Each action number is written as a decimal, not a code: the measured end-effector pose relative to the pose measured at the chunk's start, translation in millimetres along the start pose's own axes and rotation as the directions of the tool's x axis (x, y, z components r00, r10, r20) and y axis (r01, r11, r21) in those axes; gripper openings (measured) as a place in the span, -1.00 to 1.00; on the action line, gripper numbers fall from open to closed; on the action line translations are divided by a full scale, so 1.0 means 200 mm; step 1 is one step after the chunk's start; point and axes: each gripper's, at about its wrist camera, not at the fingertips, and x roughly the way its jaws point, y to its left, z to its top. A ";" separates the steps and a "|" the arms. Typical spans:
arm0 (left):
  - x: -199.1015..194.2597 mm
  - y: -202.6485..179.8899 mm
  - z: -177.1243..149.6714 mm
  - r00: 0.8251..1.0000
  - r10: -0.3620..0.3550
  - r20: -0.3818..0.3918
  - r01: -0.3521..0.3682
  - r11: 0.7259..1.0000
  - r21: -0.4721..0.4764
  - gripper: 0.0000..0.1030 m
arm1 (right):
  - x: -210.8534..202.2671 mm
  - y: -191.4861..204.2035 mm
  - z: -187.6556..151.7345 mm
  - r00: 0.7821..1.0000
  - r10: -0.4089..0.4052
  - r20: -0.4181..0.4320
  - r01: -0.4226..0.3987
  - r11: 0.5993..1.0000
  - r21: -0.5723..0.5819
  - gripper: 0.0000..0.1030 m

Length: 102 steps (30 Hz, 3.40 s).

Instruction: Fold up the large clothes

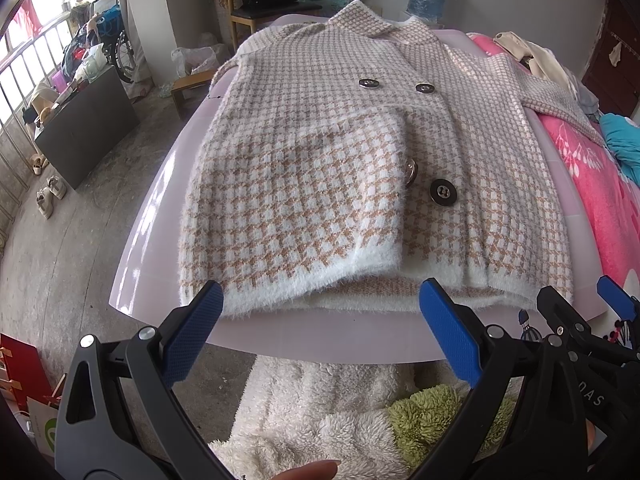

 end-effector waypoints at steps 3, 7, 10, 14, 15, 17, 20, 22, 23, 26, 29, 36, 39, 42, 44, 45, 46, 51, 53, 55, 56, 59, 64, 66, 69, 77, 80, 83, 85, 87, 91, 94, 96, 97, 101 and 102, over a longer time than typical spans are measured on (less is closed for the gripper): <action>0.00 0.00 0.00 1.000 0.001 0.001 -0.001 1.000 0.000 0.84 | 0.00 0.00 0.00 1.000 0.001 -0.001 -0.001 1.000 0.001 0.88; 0.00 0.00 0.00 1.000 0.000 0.001 0.000 1.000 -0.001 0.84 | 0.00 0.00 0.00 1.000 -0.001 0.000 0.001 1.000 -0.002 0.88; 0.00 0.00 0.00 1.000 0.000 0.002 0.000 1.000 0.000 0.84 | 0.00 0.01 0.00 1.000 -0.001 0.000 0.001 1.000 -0.001 0.88; 0.00 0.00 0.00 1.000 -0.002 0.002 0.002 1.000 -0.002 0.84 | 0.00 0.00 0.01 1.000 -0.006 0.003 0.006 1.000 -0.001 0.88; 0.00 0.03 0.02 1.000 -0.003 0.002 0.003 1.000 -0.003 0.84 | -0.01 0.00 0.01 1.000 -0.011 0.006 0.011 1.000 -0.001 0.88; 0.00 0.05 0.03 1.000 -0.005 0.002 0.005 1.000 -0.003 0.84 | -0.01 -0.01 0.01 1.000 -0.018 0.011 0.018 1.000 0.001 0.88; 0.00 0.05 0.03 1.000 -0.003 0.001 0.003 1.000 0.001 0.84 | -0.01 -0.01 0.02 1.000 -0.023 0.008 0.023 1.000 0.006 0.88; -0.01 0.04 0.02 1.000 -0.002 0.002 0.002 1.000 0.004 0.84 | -0.01 -0.01 0.02 1.000 -0.026 0.007 0.026 1.000 0.007 0.88; -0.02 0.05 0.02 1.000 -0.002 0.002 0.002 1.000 0.004 0.84 | -0.01 -0.01 0.02 1.000 -0.027 0.008 0.027 1.000 0.007 0.88; -0.02 0.04 0.01 1.000 -0.002 0.001 0.002 1.000 0.002 0.84 | -0.01 -0.02 0.02 0.999 -0.034 0.012 0.034 0.999 0.004 0.88; -0.02 0.05 0.01 1.000 -0.002 0.001 0.002 1.000 0.002 0.84 | -0.01 -0.02 0.03 0.999 -0.046 0.017 0.046 0.999 0.003 0.88; 0.03 0.03 0.05 1.000 0.003 -0.006 -0.003 1.000 0.007 0.84 | 0.02 0.00 0.07 0.997 -0.069 0.020 0.069 0.998 -0.009 0.88; 0.06 0.02 0.07 1.000 0.005 -0.013 -0.004 1.000 0.013 0.84 | 0.05 0.00 0.08 0.997 -0.075 0.015 0.076 0.997 -0.018 0.88; 0.09 0.02 0.08 1.000 0.005 -0.021 -0.004 1.000 0.021 0.84 | 0.07 0.01 0.09 0.999 -0.047 0.016 0.047 0.999 -0.022 0.88; 0.11 0.02 0.09 1.000 0.005 -0.020 -0.004 1.000 0.027 0.84 | 0.07 0.02 0.11 0.999 -0.024 0.026 0.025 0.999 -0.030 0.88; 0.12 0.02 0.10 1.000 0.006 -0.014 -0.006 1.000 0.030 0.84 | 0.08 0.03 0.12 0.999 -0.015 0.030 0.016 0.999 -0.034 0.88; 0.12 0.02 0.11 1.000 0.011 -0.004 -0.010 0.999 0.036 0.84 | 0.09 0.04 0.13 0.999 -0.012 0.033 0.013 0.999 -0.039 0.88; 0.15 0.03 0.18 0.999 0.034 0.039 -0.036 0.997 0.074 0.84 | 0.13 0.08 0.23 0.999 -0.009 0.050 0.013 0.997 -0.073 0.88; 0.16 0.05 0.23 0.998 0.032 0.052 -0.036 0.997 0.073 0.84 | 0.15 0.08 0.28 0.998 0.004 0.070 0.002 0.997 -0.081 0.88; 0.17 0.08 0.28 0.997 0.026 0.072 -0.031 0.997 0.066 0.84 | 0.16 0.09 0.32 0.996 0.012 0.093 -0.004 0.996 -0.090 0.88; 0.18 0.09 0.31 0.996 0.024 0.083 -0.029 0.998 0.062 0.84 | 0.16 0.10 0.35 0.994 0.022 0.103 -0.012 0.995 -0.100 0.88; 0.18 0.15 0.38 0.992 -0.020 0.123 0.015 0.999 0.047 0.84 | 0.18 0.13 0.44 0.989 0.057 0.137 -0.038 0.990 -0.137 0.88; 0.21 0.28 0.50 0.972 -0.168 0.165 0.172 0.985 -0.014 0.84 | 0.24 0.20 0.64 0.973 0.187 0.135 -0.158 0.967 -0.199 0.88; 0.24 0.33 0.57 0.971 -0.179 0.157 0.188 0.981 -0.047 0.84 | 0.27 0.25 0.71 0.963 0.237 0.124 -0.206 0.953 -0.224 0.88; 0.29 0.41 0.67 0.971 -0.173 0.166 0.190 0.977 -0.094 0.84 | 0.29 0.32 0.82 0.941 0.323 0.096 -0.288 0.919 -0.269 0.88; 0.50 0.95 1.03 0.962 -0.164 0.220 0.242 0.884 -0.401 0.84 | 0.43 0.48 1.11 0.902 0.430 -0.036 -0.416 0.845 -0.337 0.88; 0.77 1.21 1.13 0.950 -0.274 0.152 0.311 0.761 -0.569 0.84 | 0.53 0.57 1.15 0.909 0.413 -0.056 -0.403 0.838 -0.369 0.88; 1.08 1.42 1.13 0.903 -0.419 0.096 0.349 0.584 -0.733 0.84 | 0.64 0.66 1.17 0.910 0.404 -0.098 -0.409 0.828 -0.383 0.88; 1.26 1.50 1.08 0.857 -0.506 0.096 0.358 0.449 -0.819 0.84 | 0.70 0.72 1.16 0.911 0.393 -0.126 -0.409 0.825 -0.389 0.88; 1.42 1.53 1.01 0.805 -0.585 0.101 0.351 0.331 -0.876 0.84 | 0.77 0.77 1.14 0.912 0.378 -0.159 -0.409 0.824 -0.391 0.88; 1.70 1.53 0.90 0.674 -0.716 0.181 0.375 0.120 -0.919 0.84 | 0.86 0.85 1.13 0.915 0.349 -0.204 -0.403 0.827 -0.392 0.88; 1.88 1.52 0.89 0.633 -0.739 0.231 0.378 0.035 -0.925 0.84 | 0.88 0.88 1.14 0.917 0.340 -0.209 -0.397 0.832 -0.388 0.88; 1.99 1.50 0.89 0.592 -0.762 0.262 0.372 -0.030 -0.928 0.84 | 0.89 0.88 1.15 0.922 0.330 -0.205 -0.386 0.837 -0.389 0.88; 2.03 1.51 0.89 0.583 -0.768 0.266 0.367 -0.043 -0.929 0.84 | 0.89 0.89 1.16 0.924 0.324 -0.202 -0.380 0.839 -0.389 0.88; 2.12 1.52 0.89 0.604 -0.753 0.262 0.325 -0.067 -0.943 0.82 | 0.91 0.88 1.19 0.931 0.305 -0.202 -0.362 0.851 -0.381 0.88; 2.14 1.53 0.89 0.612 -0.746 0.263 0.319 -0.072 -0.945 0.75 | 0.91 0.87 1.19 0.933 0.299 -0.200 -0.356 0.854 -0.380 0.88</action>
